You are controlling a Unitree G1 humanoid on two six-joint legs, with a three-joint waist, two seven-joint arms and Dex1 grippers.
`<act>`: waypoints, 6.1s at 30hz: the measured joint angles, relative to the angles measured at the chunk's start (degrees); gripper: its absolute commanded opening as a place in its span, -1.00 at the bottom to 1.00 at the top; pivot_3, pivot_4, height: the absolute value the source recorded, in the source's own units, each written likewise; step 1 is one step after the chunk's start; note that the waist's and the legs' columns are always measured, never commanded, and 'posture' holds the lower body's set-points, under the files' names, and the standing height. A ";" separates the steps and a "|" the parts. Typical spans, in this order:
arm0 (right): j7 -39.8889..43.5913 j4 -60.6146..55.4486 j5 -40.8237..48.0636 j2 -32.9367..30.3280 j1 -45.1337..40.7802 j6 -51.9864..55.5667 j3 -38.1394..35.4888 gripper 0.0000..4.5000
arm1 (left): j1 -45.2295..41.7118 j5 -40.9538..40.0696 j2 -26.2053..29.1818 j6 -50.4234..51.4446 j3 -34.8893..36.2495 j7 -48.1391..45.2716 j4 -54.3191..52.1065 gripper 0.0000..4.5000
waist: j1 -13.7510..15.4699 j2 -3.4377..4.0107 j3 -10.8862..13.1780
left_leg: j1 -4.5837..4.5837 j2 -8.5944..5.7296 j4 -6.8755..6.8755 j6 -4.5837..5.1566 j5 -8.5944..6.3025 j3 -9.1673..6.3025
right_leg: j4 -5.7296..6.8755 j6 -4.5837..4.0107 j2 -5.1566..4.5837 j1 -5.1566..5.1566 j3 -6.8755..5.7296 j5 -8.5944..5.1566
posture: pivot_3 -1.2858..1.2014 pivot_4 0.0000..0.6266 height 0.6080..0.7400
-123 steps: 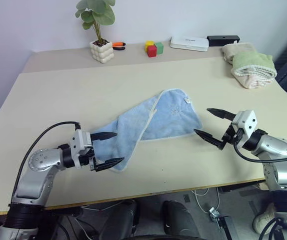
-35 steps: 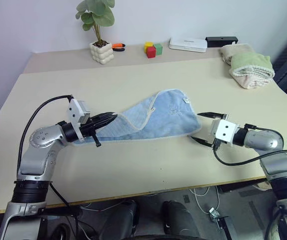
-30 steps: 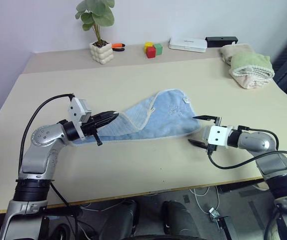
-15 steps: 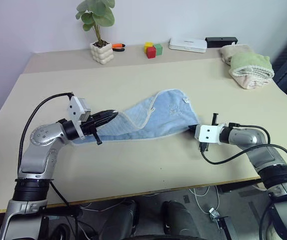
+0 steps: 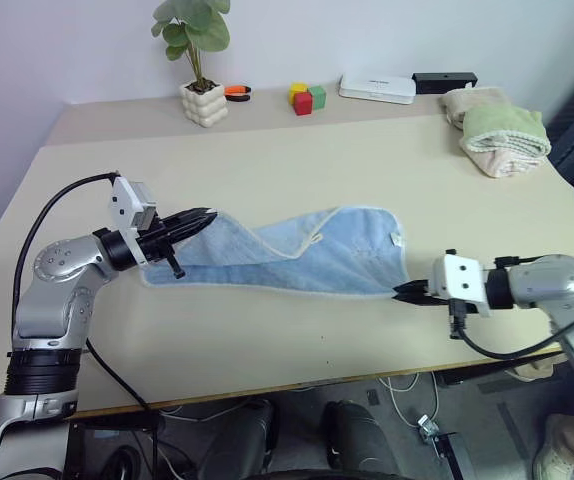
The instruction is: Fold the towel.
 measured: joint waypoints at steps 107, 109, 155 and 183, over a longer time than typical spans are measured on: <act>-6.80 10.21 11.76 13.22 0.43 2.22 -15.32 -0.97 | 11.03 -7.28 9.95 -5.85 12.60 -21.48 11.53 -1.00 | -2.94 -0.06 0.23 | -0.59 0.13 0.84 0.06 -0.05 0.20 | 0.16 0.25 0.04 -0.44 -0.16 0.77 | 0.03 -0.52 1.00; -6.46 9.94 11.90 13.17 0.90 2.31 -15.95 -0.97 | 14.19 -8.64 9.96 -3.39 13.74 -20.00 7.29 -1.00 | -2.63 -0.06 0.23 | -0.58 0.14 0.85 0.04 -0.05 0.19 | 0.14 0.17 0.04 -0.41 -0.18 0.72 | 0.03 -0.52 1.00; -16.12 52.43 -10.41 24.97 -29.88 -18.21 -2.57 -0.97 | -6.33 5.61 1.31 -20.03 7.79 -7.17 40.63 -1.00 | -2.09 -0.04 0.21 | -0.53 0.15 0.83 0.13 0.03 0.27 | 0.15 0.32 0.08 -0.41 -0.23 0.85 | 0.03 -0.52 1.00; -24.73 45.72 -3.21 26.20 -30.04 -8.88 -10.57 -0.59 | -11.53 1.19 1.93 -13.56 12.75 -4.11 40.41 -0.55 | -3.12 -0.04 0.21 | -0.56 0.15 0.81 0.15 0.05 0.24 | 0.19 0.33 0.09 -0.48 -0.21 0.85 | 0.03 -0.52 1.00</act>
